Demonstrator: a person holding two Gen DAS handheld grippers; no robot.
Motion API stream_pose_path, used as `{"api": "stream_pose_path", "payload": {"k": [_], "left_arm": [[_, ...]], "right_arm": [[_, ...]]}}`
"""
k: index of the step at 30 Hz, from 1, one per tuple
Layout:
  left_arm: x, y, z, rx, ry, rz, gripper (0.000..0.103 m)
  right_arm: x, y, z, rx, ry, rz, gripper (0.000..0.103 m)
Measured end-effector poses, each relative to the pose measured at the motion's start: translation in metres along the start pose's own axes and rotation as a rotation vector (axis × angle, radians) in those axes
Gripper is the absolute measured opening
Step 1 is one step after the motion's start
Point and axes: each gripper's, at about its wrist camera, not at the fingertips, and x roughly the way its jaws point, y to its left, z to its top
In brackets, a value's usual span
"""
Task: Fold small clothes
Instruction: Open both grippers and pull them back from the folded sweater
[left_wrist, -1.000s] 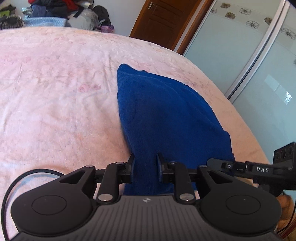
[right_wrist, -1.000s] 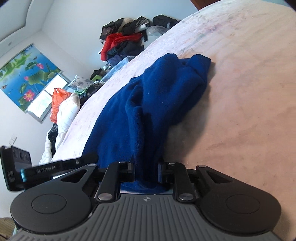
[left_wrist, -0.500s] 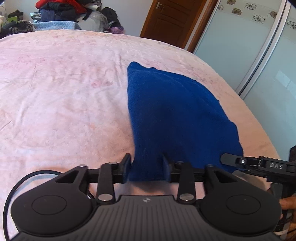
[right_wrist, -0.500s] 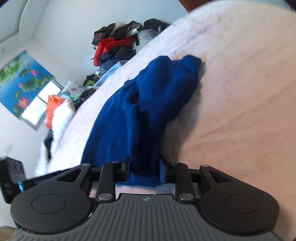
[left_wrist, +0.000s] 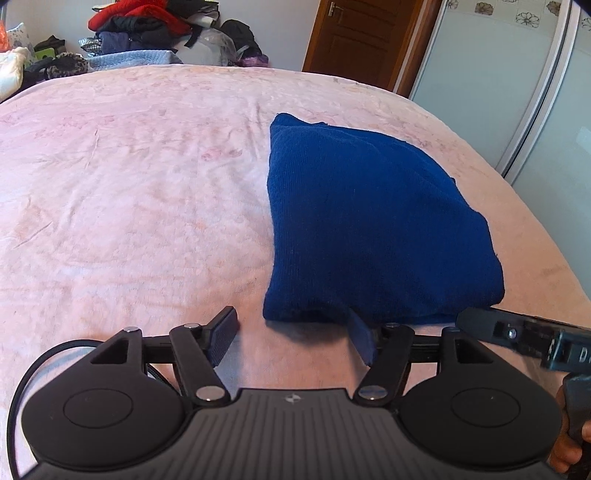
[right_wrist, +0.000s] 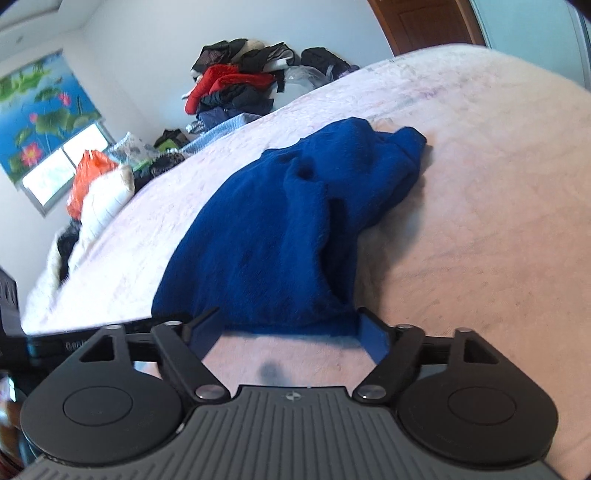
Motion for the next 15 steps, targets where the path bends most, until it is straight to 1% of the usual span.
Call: {"api": "stream_pose_path", "payload": {"k": [4,8,9,10,13,15], "left_arm": [[-0.002,-0.002,-0.003,0.003,-0.003,0.016,0.065],[-0.003,-0.002,-0.005,0.003,-0.009,0.033,0.066],[-0.004,-0.002,-0.006,0.002,-0.013,0.039,0.066],[-0.004,-0.002,-0.007,0.002,-0.016,0.045,0.067],[-0.005,-0.001,-0.011,-0.004,-0.043,0.081,0.076],[-0.006,0.0,-0.015,-0.015,-0.067,0.099,0.077]], "right_arm": [[-0.002,0.018,-0.009,-0.07,0.001,-0.064,0.093],[-0.002,0.029,-0.016,-0.095,0.008,-0.083,0.101],[-0.001,0.031,-0.018,-0.101,0.009,-0.094,0.101],[0.0,0.033,-0.019,-0.107,0.009,-0.108,0.102],[0.001,0.041,-0.025,-0.121,-0.008,-0.157,0.102],[0.004,0.044,-0.027,-0.125,-0.036,-0.2,0.102]]}}
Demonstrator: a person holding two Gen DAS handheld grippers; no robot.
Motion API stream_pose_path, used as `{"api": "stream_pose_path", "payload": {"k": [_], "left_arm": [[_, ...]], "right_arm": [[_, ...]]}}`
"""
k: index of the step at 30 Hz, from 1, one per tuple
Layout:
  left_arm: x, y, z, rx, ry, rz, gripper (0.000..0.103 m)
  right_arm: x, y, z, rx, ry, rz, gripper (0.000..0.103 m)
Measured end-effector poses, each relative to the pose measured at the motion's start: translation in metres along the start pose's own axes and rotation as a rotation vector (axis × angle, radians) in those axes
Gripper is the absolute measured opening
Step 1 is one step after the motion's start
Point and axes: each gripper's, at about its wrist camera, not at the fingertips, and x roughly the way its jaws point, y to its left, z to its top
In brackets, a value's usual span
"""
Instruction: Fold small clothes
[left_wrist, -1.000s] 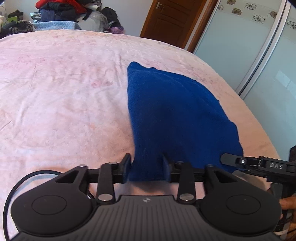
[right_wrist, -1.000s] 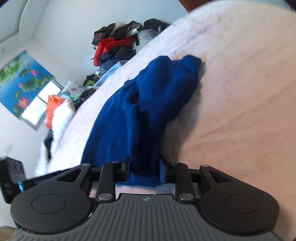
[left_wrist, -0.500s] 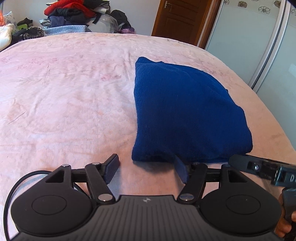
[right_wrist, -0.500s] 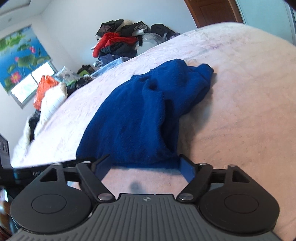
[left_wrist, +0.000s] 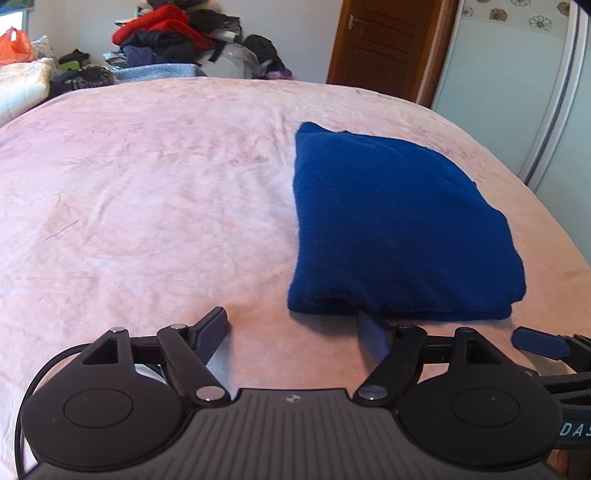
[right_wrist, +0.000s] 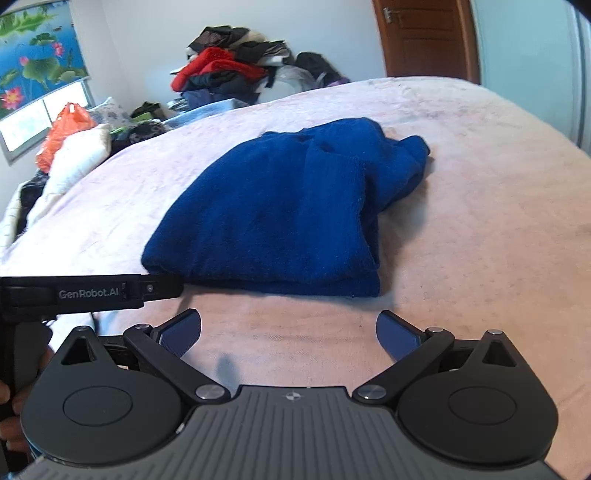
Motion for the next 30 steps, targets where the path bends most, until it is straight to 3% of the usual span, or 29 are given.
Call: {"api": "stream_pose_path", "payload": {"k": [3,5,10,24,30], "left_arm": [[-0.002,-0.001,-0.006,0.012,-0.022,0.023,0.078],[-0.003,-0.001,-0.01,0.016,-0.032,0.045,0.085],[-0.004,-0.002,-0.015,0.03,-0.044,0.103,0.085],[0.006,0.001,-0.023,0.038,-0.086,0.171,0.103],[0.007,0.001,-0.024,0.042,-0.089,0.168,0.103]], "right_arm": [[0.005,0.007,-0.002,-0.041,-0.015,-0.096,0.102],[0.008,0.013,-0.004,-0.07,-0.011,-0.147,0.102],[0.018,0.025,-0.01,-0.148,0.015,-0.222,0.103],[0.02,0.018,-0.017,-0.14,-0.045,-0.202,0.103],[0.02,0.02,-0.017,-0.143,-0.051,-0.207,0.103]]}}
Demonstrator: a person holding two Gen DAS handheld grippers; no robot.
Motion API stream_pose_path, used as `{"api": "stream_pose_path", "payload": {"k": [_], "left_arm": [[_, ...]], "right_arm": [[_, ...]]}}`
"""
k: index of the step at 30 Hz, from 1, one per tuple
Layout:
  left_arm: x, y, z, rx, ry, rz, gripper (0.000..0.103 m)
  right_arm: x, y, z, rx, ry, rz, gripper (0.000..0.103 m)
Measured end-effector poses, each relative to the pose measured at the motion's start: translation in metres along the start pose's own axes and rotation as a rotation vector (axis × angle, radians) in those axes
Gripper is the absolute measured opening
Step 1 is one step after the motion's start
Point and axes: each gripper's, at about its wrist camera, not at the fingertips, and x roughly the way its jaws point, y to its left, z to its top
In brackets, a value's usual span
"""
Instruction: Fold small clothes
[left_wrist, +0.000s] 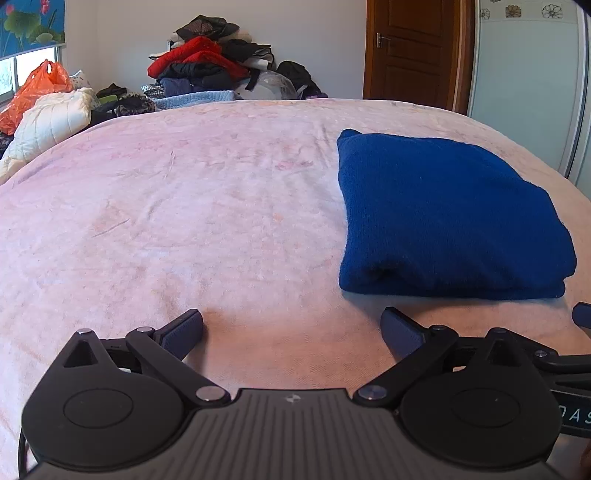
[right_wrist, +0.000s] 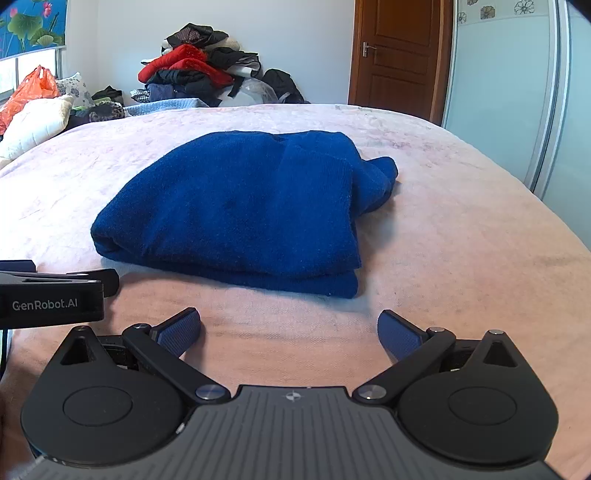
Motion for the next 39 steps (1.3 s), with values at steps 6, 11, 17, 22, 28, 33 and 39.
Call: {"api": "stream_pose_path", "payload": {"k": [6,11,17,22,28,33,39], "left_arm": [[0.001,0.0,0.0,0.0,0.0,0.0,0.103],[0.001,0.0,0.0,0.0,-0.001,-0.001,0.103],[0.001,0.0,-0.001,0.0,-0.003,0.0,0.103],[0.001,0.0,0.0,0.0,-0.004,0.001,0.103],[0.0,-0.001,0.0,-0.003,-0.009,0.002,0.103],[0.0,-0.001,0.0,0.001,-0.007,0.003,0.103],[0.0,-0.001,0.001,0.002,-0.002,0.001,0.103]], "right_arm": [[0.0,0.001,0.0,-0.01,-0.003,0.002,0.103],[-0.004,0.002,0.001,-0.036,-0.008,-0.001,0.102],[-0.007,0.001,-0.001,-0.046,-0.039,-0.041,0.103],[0.0,-0.001,-0.002,-0.026,-0.028,-0.024,0.103],[0.003,-0.005,-0.002,-0.002,-0.02,-0.004,0.103],[0.004,-0.005,-0.002,-0.002,-0.02,-0.004,0.103],[0.004,-0.005,0.0,-0.008,0.0,0.002,0.103]]}}
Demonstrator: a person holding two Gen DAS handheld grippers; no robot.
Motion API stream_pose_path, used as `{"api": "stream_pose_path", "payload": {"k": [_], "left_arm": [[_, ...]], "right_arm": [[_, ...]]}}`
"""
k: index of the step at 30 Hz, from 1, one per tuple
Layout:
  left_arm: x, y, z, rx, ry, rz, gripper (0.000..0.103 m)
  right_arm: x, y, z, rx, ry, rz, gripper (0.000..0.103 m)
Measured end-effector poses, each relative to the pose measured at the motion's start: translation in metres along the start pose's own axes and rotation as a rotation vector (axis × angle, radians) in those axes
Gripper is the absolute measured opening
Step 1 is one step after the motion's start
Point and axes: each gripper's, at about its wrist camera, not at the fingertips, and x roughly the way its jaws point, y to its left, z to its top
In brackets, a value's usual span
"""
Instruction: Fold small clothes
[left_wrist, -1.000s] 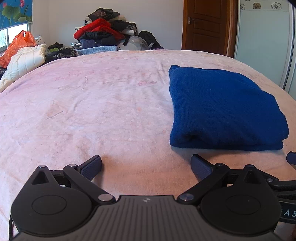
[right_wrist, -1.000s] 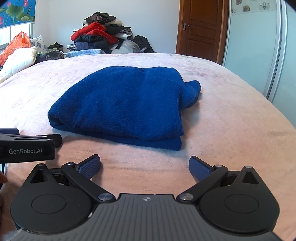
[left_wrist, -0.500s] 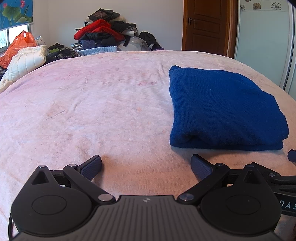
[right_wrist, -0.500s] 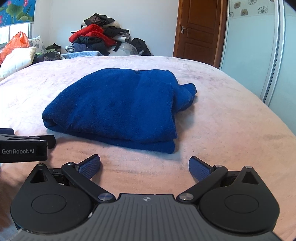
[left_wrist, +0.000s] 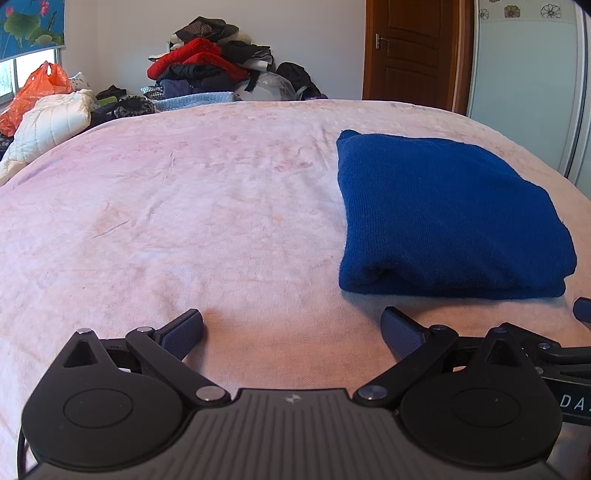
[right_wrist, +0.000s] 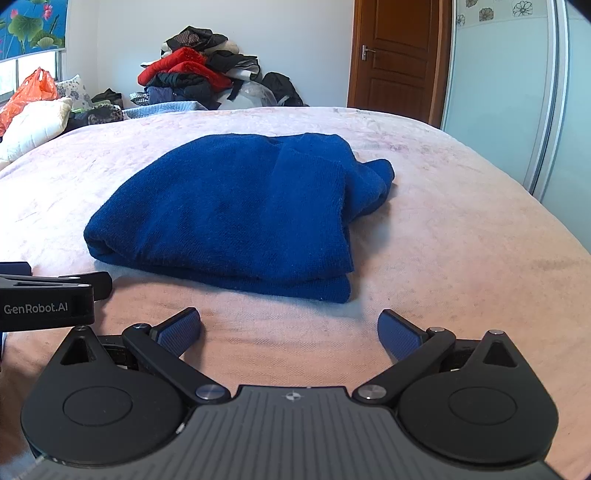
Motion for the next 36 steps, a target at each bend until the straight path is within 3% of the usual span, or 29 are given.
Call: {"api": "stream_pose_path", "payload": {"k": [11,19,36], "left_arm": [[-0.01,0.008,0.016,-0.048,0.103,-0.032,0.103],[-0.021,0.011,0.018,-0.094,0.085,-0.009,0.103],[-0.021,0.001,0.018,-0.042,0.125,-0.019,0.103]], "right_arm": [[-0.021,-0.009,0.015,0.083,0.1,0.05,0.102],[-0.028,-0.007,0.017,0.071,0.106,0.067,0.102],[-0.029,-0.01,0.019,0.07,0.102,0.052,0.102]]}}
